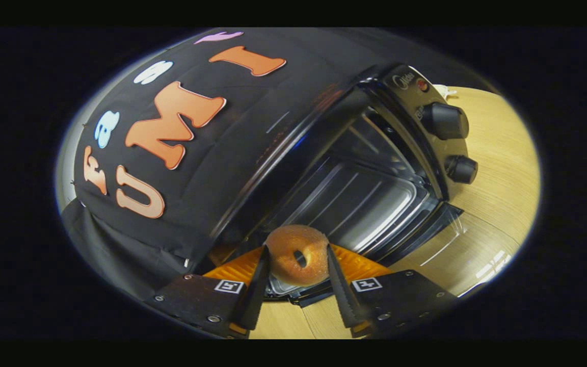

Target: Open the toaster oven, put the food inside, and close the toaster oven door.

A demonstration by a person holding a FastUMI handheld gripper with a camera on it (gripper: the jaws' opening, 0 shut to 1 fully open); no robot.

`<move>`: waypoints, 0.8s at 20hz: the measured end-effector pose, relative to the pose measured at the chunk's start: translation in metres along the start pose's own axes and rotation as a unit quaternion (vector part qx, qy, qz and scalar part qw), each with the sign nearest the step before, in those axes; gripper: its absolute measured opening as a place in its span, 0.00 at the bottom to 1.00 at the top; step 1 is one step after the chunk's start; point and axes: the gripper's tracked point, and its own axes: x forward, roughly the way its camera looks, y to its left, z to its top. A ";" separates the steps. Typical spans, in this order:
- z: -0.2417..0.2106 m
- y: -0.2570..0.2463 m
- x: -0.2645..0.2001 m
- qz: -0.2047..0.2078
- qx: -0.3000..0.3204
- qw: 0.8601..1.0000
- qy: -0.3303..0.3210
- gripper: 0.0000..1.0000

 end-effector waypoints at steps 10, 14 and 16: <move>0.000 0.001 -0.011 -0.006 -0.073 0.997 -0.027 0.88; 0.003 -0.001 -0.022 -0.017 -0.095 0.995 -0.038 0.98; -0.002 0.002 -0.039 -0.011 -0.118 0.992 -0.032 0.98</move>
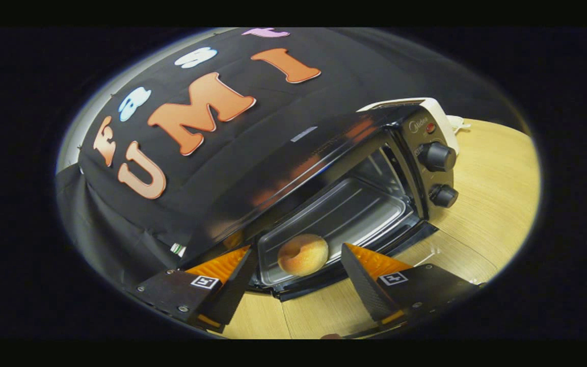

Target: Open the toaster oven, put the food inside, and close the toaster oven door.

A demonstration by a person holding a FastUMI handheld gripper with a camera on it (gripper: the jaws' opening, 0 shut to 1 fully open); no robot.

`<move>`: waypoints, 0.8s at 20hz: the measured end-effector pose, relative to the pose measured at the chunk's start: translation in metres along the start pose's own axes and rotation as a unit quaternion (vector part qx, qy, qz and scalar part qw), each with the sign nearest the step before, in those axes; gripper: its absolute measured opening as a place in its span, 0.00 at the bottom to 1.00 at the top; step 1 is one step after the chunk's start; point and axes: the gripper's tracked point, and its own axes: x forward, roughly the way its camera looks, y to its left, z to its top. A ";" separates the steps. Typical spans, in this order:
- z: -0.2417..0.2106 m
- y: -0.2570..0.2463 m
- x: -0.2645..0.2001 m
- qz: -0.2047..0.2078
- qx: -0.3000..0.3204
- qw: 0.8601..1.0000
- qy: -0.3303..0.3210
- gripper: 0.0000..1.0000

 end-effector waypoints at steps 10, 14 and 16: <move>-0.050 -0.043 -0.109 -0.062 -0.206 0.975 0.050 0.98; -0.084 -0.064 -0.130 -0.078 -0.247 0.961 0.102 0.99; -0.099 -0.072 -0.136 -0.087 -0.256 0.955 0.123 0.98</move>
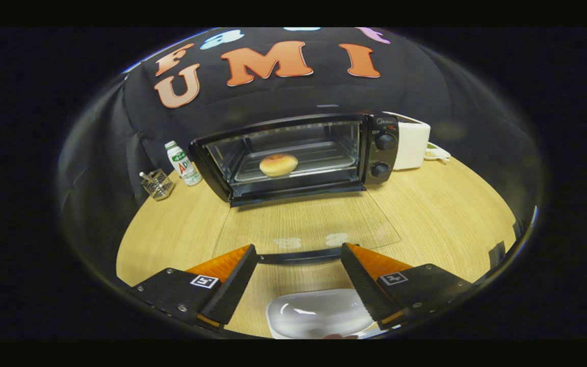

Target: Open the toaster oven, put the food inside, and close the toaster oven door.

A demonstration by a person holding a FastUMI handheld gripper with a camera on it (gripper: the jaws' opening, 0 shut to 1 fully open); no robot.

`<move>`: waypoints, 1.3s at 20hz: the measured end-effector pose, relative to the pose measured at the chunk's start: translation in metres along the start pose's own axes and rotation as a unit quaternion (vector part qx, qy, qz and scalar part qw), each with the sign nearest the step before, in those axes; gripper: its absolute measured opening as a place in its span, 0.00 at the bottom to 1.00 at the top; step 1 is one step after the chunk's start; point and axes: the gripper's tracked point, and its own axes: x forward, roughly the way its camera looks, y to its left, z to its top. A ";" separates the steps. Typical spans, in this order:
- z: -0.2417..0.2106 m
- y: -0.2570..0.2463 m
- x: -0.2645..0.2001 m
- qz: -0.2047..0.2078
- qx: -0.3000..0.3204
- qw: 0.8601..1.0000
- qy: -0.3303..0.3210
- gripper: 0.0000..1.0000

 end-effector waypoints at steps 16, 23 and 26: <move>-0.050 -0.013 0.048 -0.035 -0.060 0.992 0.106 1.00; -0.017 -0.008 0.023 -0.027 -0.053 0.996 0.063 1.00; 0.012 -0.002 0.012 -0.017 -0.041 0.999 0.032 1.00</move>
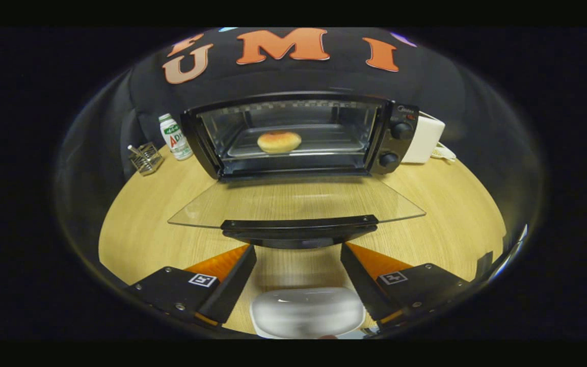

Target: Open the toaster oven, put the food inside, and close the toaster oven door.

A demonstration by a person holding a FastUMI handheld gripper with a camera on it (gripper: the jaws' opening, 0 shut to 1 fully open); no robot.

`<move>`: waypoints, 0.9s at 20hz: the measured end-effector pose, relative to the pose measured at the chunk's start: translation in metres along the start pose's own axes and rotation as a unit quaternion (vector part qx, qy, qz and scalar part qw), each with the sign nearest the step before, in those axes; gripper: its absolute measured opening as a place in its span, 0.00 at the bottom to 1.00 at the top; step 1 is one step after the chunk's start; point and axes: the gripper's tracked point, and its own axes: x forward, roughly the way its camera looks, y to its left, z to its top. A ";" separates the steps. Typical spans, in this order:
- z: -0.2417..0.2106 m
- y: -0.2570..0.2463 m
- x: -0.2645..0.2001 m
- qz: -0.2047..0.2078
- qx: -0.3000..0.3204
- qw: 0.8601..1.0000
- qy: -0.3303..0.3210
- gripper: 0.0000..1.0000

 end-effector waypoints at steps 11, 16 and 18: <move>0.084 0.000 0.006 -0.015 0.006 0.997 -0.072 0.99; 0.115 -0.002 0.009 -0.018 0.024 0.994 -0.102 0.99; 0.131 -0.004 0.010 -0.020 0.031 0.992 -0.117 1.00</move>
